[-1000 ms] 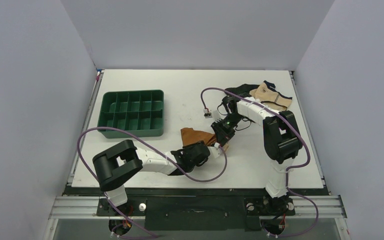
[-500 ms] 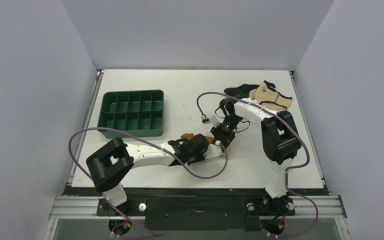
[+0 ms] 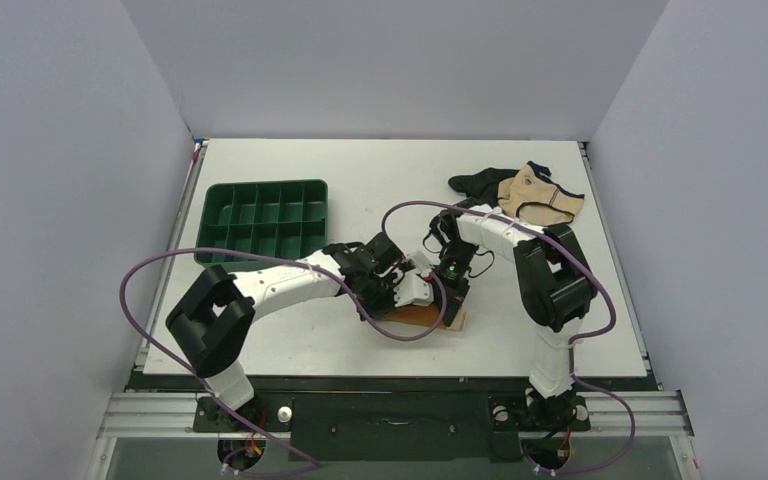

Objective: Roll the underwear
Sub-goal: Fold the underwear at the center of the board.

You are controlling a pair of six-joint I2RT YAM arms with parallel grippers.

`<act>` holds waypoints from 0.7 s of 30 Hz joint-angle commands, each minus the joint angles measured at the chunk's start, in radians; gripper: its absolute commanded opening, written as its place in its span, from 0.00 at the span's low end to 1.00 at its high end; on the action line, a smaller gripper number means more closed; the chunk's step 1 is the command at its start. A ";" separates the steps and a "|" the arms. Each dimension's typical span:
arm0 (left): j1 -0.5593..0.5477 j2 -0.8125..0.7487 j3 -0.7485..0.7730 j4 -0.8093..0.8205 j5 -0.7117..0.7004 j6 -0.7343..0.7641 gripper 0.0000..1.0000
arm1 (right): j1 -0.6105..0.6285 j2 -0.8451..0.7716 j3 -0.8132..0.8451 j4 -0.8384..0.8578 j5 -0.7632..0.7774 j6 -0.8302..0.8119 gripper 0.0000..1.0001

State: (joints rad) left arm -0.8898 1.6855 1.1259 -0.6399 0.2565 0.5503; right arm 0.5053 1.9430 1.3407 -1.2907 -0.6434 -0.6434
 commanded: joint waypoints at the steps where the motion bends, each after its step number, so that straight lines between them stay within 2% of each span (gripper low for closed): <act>1: 0.010 0.022 0.062 -0.137 0.106 0.085 0.01 | -0.003 0.010 0.009 -0.049 -0.020 -0.052 0.00; 7: 0.038 0.081 0.110 -0.208 0.141 0.119 0.07 | -0.007 0.034 0.012 -0.059 -0.018 -0.072 0.00; 13: 0.067 0.128 0.143 -0.214 0.166 0.104 0.12 | -0.010 0.068 0.055 -0.088 -0.023 -0.089 0.02; 18: 0.101 0.151 0.158 -0.193 0.181 0.078 0.13 | -0.014 0.112 0.105 -0.110 -0.028 -0.105 0.05; 21: 0.115 0.161 0.163 -0.185 0.185 0.059 0.18 | -0.030 0.133 0.127 -0.124 -0.033 -0.119 0.06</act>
State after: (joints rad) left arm -0.8040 1.8347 1.2472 -0.8051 0.4053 0.6308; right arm 0.5011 2.0548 1.4189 -1.3586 -0.6628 -0.7139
